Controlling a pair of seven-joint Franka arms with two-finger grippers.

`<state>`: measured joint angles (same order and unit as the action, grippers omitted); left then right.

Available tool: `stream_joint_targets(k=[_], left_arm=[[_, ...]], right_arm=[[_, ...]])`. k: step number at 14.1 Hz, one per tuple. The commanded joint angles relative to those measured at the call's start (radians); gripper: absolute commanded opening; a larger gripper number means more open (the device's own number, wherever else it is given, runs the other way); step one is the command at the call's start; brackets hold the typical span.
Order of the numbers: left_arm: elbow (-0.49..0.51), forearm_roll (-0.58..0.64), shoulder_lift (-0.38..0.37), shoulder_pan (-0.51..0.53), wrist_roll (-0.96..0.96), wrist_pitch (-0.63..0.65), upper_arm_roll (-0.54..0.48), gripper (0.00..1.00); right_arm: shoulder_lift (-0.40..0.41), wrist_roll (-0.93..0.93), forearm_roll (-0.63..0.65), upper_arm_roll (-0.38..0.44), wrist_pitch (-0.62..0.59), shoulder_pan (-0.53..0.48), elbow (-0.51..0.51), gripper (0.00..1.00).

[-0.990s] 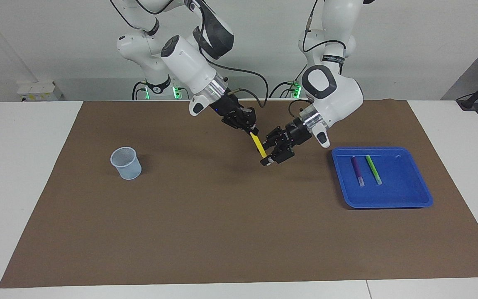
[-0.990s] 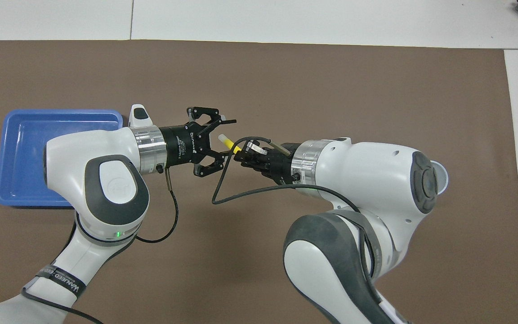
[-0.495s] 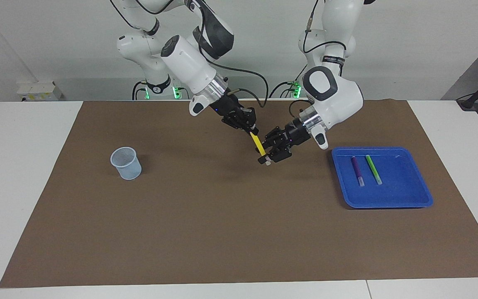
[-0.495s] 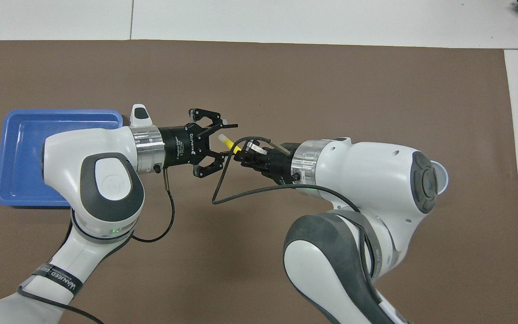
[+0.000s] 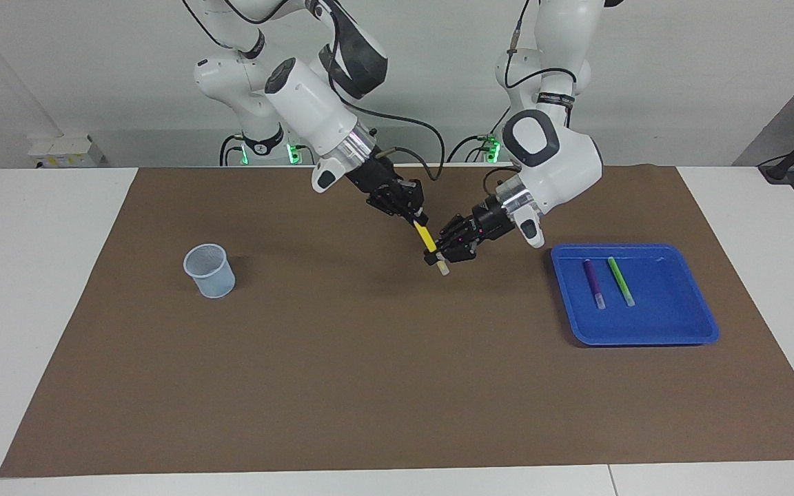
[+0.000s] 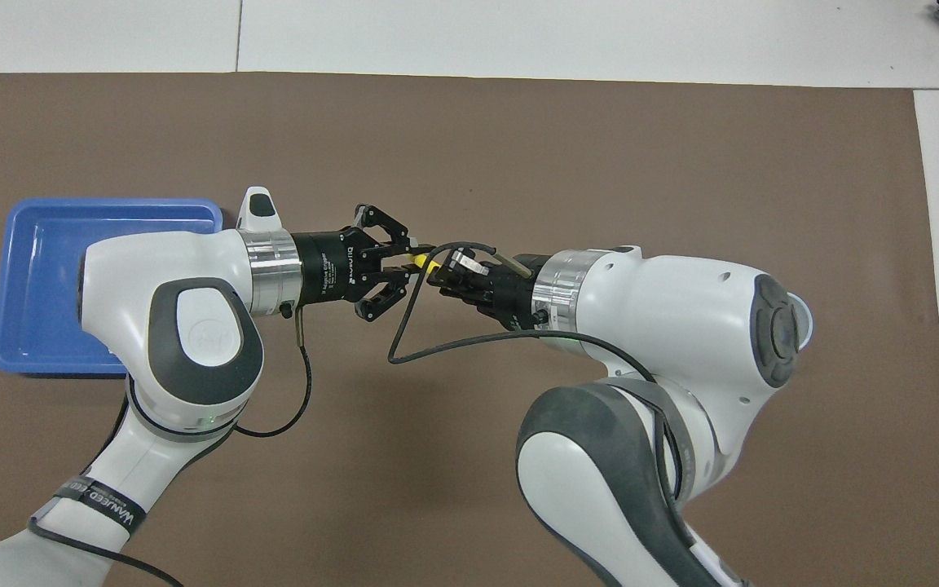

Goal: Right arm passes pens to left for tray arrangement
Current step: 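Grasp the yellow pen with the left gripper while the right gripper releases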

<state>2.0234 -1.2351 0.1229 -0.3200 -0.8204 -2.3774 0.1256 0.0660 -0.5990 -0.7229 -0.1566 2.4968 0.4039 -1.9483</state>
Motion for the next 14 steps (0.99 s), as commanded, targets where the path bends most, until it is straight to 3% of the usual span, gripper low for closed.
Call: stream_joint_targets(k=[1, 2, 3, 4, 5, 10, 14], left_arm=[[0.009, 0.022, -0.02, -0.005, -0.006, 0.012, -0.006, 0.0], [0.009, 0.029, -0.022, -0.005, -0.006, 0.014, -0.006, 0.0], [0.009, 0.04, -0.022, -0.005, -0.006, 0.014, -0.004, 0.0], [0.009, 0.043, -0.022, -0.004, -0.005, 0.021, -0.004, 0.0], [0.008, 0.043, -0.022, -0.002, -0.005, 0.03, -0.006, 0.0], [0.004, 0.087, -0.022, 0.01, -0.003, 0.053, -0.009, 0.0], [-0.025, 0.425, -0.029, 0.082, 0.111, 0.283, -0.012, 0.0]], right_arm=[[0.003, 0.004, -0.023, -0.003, 0.001, 0.004, 0.005, 0.0], [0.003, 0.002, -0.023, -0.003, -0.003, 0.004, 0.005, 0.0], [0.003, 0.002, -0.023, -0.001, -0.003, 0.003, 0.005, 0.15], [0.002, -0.005, -0.024, -0.001, -0.006, 0.001, 0.005, 0.6], [-0.006, -0.005, -0.023, -0.001, -0.01, -0.003, 0.005, 1.0], [-0.037, 0.008, 0.02, 0.011, -0.082, -0.037, 0.005, 1.0], [-0.054, 0.053, 0.306, 0.009, -0.3, -0.124, 0.041, 1.0]])
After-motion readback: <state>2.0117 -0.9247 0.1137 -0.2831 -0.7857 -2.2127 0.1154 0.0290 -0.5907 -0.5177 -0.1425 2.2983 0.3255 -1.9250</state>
